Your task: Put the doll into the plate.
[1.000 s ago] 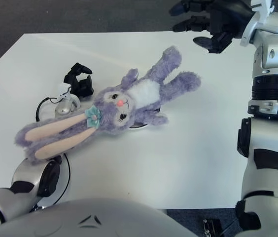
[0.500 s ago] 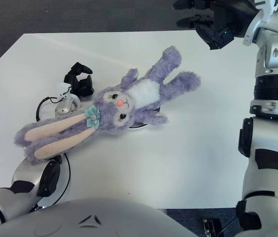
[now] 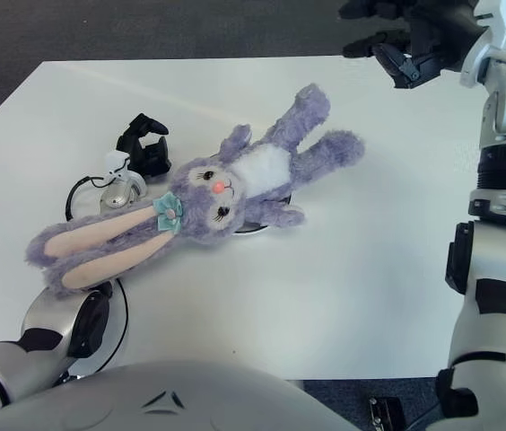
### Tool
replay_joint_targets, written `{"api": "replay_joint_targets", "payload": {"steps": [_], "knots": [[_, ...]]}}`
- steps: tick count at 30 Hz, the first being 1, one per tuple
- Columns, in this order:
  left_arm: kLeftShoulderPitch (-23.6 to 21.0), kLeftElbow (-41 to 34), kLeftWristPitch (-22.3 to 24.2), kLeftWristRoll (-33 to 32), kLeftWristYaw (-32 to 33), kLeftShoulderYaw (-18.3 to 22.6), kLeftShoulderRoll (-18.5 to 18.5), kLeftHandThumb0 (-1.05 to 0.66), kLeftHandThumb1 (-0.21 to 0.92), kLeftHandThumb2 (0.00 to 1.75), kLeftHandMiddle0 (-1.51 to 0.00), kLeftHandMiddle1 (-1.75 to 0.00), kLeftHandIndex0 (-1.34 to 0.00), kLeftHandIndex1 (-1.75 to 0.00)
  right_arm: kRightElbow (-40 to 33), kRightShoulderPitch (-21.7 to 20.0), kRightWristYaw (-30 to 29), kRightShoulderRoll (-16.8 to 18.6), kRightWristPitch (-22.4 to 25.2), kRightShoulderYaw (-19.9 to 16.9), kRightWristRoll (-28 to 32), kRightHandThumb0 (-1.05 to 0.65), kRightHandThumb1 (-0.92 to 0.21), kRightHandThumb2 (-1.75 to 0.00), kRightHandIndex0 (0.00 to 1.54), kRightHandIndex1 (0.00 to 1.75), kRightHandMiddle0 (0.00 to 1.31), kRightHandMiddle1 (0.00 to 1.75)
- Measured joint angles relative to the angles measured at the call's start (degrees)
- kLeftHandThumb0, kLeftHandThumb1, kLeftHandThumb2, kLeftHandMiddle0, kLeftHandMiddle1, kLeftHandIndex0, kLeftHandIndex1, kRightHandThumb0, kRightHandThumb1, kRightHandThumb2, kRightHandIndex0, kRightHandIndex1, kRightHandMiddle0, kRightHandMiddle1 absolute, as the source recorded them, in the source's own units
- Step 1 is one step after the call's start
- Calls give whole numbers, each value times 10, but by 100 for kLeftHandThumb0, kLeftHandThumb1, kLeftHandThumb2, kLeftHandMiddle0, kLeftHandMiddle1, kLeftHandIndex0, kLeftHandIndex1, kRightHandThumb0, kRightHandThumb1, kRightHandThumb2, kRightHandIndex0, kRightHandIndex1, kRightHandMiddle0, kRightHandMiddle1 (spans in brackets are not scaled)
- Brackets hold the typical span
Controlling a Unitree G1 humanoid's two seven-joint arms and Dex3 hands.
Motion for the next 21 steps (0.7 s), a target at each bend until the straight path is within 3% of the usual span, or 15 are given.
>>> {"api": "replay_joint_targets", "payload": {"steps": [1,5,10,16,17,19,21], "knots": [[0,0,0,0,-1,0,0,-45,41,120,-126,-175,-54,-175,2,7,-6,1,3,-7,2,-31,-56,-109,57,68,0,105],[-4,5,-1,-1,-6,0,-1,-45,42,119,-125,-175,-54,-175,26,52,-56,11,-17,-60,31,-34,-54,-103,47,64,0,112],[-5,11,-7,-1,-8,2,5,-45,42,119,-125,-175,-53,-175,40,109,-125,28,-5,-97,38,-38,-56,-97,40,73,1,116],[-6,18,-10,-1,-13,3,12,-45,42,119,-125,-175,-53,-175,36,150,-180,62,4,-129,56,-38,-57,-96,35,89,13,126],[-6,20,-11,-1,-15,4,14,-45,42,119,-125,-175,-54,-175,34,156,-191,70,5,-134,61,-37,-69,-78,34,93,19,140],[-7,23,-13,-1,-17,5,16,-45,42,119,-125,-175,-54,-175,28,164,-211,84,6,-141,65,-36,-80,-59,35,97,25,150],[-8,28,-15,-1,-19,6,18,-45,42,119,-125,-175,-54,-175,21,174,-236,103,3,-146,68,-36,-84,-52,36,102,32,156]]}}
